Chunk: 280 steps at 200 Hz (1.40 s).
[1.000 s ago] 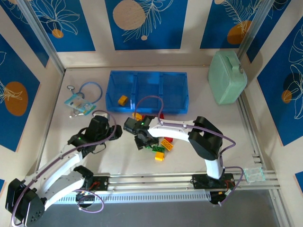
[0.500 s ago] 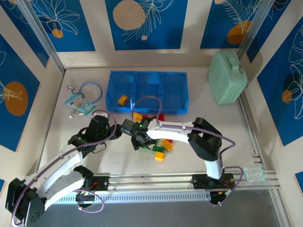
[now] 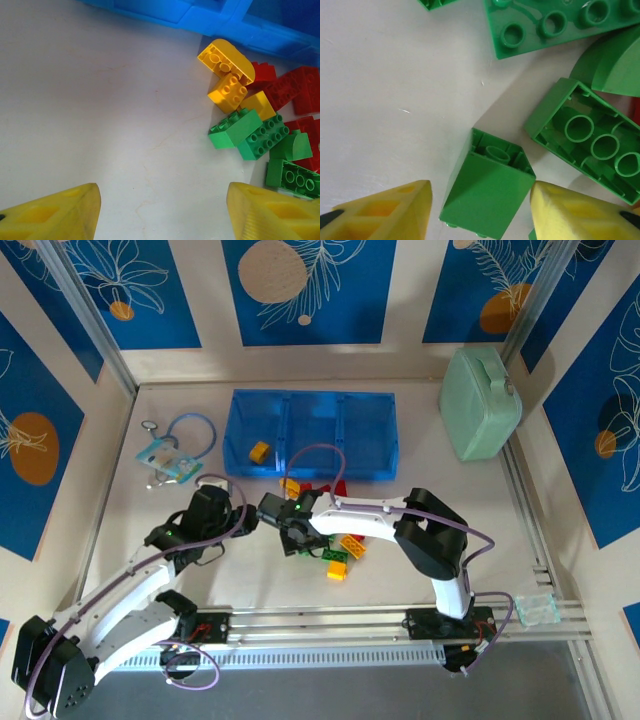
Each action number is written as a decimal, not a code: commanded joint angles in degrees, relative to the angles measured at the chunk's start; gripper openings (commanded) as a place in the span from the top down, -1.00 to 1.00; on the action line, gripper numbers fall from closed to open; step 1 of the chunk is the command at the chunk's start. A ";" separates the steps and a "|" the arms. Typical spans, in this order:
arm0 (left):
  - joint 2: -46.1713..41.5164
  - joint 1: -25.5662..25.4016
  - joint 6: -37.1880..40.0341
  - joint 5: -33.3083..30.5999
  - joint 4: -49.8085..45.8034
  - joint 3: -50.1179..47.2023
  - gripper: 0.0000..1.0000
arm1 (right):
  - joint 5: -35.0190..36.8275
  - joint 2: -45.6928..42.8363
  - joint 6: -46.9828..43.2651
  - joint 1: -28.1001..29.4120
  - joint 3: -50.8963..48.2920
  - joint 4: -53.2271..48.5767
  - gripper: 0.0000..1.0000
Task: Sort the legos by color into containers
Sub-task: Pick up the lego from the bottom-center of the table.
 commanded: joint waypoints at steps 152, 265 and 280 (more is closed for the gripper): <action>-4.09 -0.27 -0.34 -1.61 -0.81 -2.12 -0.34 | 0.09 1.42 -0.33 0.48 2.65 -2.59 0.29; -4.87 -1.24 1.71 0.02 -3.71 -1.90 -0.34 | 0.39 2.92 -18.42 -16.13 24.74 -7.09 0.35; -4.77 -1.93 1.55 0.49 -3.63 -2.37 -0.34 | -1.25 5.76 -19.95 -18.69 28.28 -7.37 0.35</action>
